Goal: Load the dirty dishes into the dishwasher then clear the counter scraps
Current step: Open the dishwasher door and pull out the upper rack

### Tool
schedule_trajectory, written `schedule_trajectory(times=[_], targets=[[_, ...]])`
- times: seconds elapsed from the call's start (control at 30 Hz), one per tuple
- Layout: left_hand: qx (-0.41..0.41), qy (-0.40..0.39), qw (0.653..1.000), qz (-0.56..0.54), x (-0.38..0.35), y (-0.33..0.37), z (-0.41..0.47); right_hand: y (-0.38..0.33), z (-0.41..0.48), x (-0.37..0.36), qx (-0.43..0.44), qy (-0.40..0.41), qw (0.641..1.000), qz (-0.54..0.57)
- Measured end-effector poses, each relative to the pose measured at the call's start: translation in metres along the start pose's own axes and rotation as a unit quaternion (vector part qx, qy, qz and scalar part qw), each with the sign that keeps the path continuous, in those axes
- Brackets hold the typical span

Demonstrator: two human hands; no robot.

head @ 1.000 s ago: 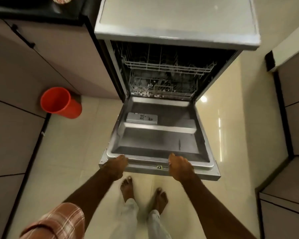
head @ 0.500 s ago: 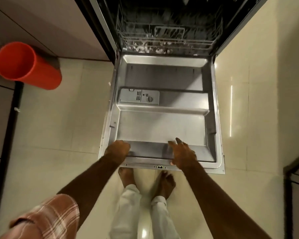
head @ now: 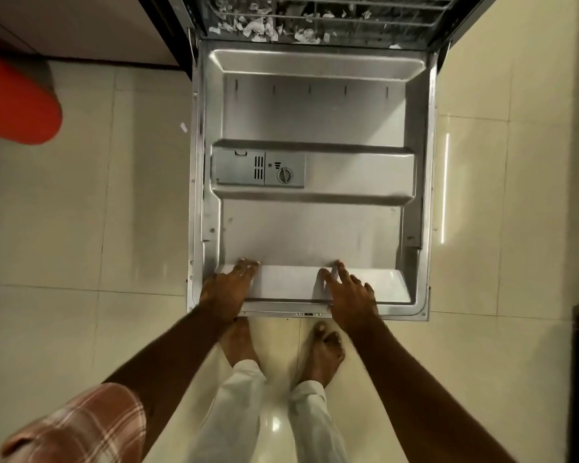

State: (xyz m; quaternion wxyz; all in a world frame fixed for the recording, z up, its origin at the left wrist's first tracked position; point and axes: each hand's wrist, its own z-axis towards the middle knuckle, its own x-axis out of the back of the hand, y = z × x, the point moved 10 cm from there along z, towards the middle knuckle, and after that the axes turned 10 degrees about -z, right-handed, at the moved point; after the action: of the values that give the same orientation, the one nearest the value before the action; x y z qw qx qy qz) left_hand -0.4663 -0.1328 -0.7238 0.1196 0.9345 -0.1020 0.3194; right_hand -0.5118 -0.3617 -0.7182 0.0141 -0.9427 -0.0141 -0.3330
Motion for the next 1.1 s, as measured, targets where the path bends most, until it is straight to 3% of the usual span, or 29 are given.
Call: schedule_trajectory(times=[0.13, 0.37, 0.57, 0.93, 1.1], targets=[[0.003, 0.028, 0.998, 0.054, -0.001, 0.003, 0.01, -0.002, 0.01, -0.008, -0.013, 0.007, 1.0, -0.013], [0.001, 0.003, 0.997, 0.071, 0.0, 0.0, 0.01, 0.002, 0.006, -0.004, -0.021, 0.015, 1.0, 0.004], [-0.009, 0.029, 0.999, 0.032, 0.04, 0.004, -0.031, -0.009, -0.026, 0.06, -0.031, 0.073, 0.996, 0.028], [-0.094, 0.176, 0.98, 0.007, 0.282, 0.022, -0.088, -0.008, -0.077, 0.307, -0.039, 0.232, 0.969, 0.07], [-0.083, 0.227, 0.97, -0.006, 0.397, 0.026, -0.082, 0.017, -0.077, 0.417, -0.033, 0.307, 0.948, 0.083]])
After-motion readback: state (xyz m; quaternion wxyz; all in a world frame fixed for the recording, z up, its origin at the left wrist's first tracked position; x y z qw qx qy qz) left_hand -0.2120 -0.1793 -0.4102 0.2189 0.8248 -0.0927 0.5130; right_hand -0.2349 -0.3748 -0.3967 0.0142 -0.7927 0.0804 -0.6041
